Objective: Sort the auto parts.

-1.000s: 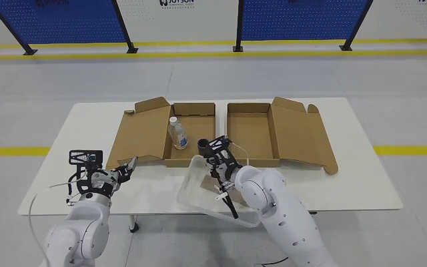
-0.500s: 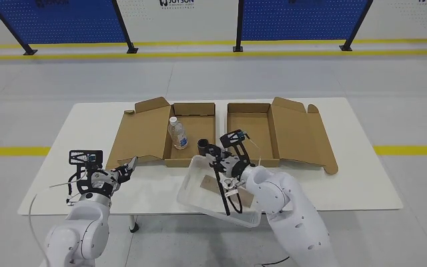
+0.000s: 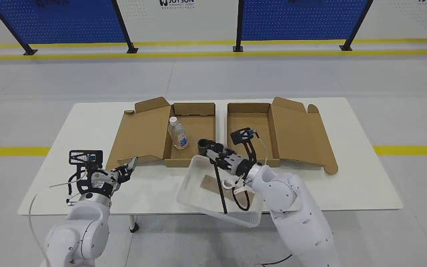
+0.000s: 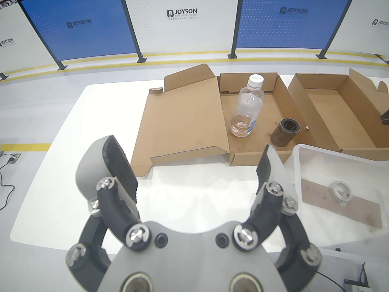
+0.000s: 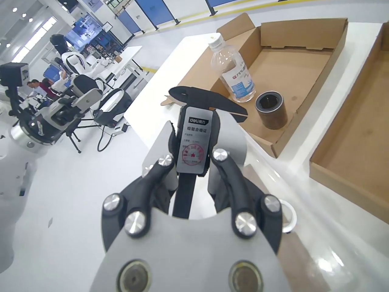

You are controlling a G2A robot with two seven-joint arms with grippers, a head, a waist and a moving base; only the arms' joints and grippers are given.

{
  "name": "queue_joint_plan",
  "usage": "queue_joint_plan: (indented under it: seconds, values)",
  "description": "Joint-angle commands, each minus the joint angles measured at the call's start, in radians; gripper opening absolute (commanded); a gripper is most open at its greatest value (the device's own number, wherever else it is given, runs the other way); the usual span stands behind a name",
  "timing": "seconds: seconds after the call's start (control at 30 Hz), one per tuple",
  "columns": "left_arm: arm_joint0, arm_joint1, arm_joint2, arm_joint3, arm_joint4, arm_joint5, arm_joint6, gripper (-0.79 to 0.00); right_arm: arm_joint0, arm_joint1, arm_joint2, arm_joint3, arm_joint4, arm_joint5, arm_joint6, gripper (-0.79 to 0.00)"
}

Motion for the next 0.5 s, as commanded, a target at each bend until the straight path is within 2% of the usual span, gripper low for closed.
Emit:
queue_joint_plan:
  seconds: [0.0,0.47]
  values:
    - [0.0,0.0,0.0,0.0,0.0,0.0,0.0,0.0,0.009,0.001,0.002,-0.001,-0.011,0.016,-0.009,-0.785]
    - [0.0,0.0,0.0,0.0,0.0,0.0,0.0,0.0,0.13,0.006,0.074,0.06,-0.149,0.266,-0.105,-0.785]
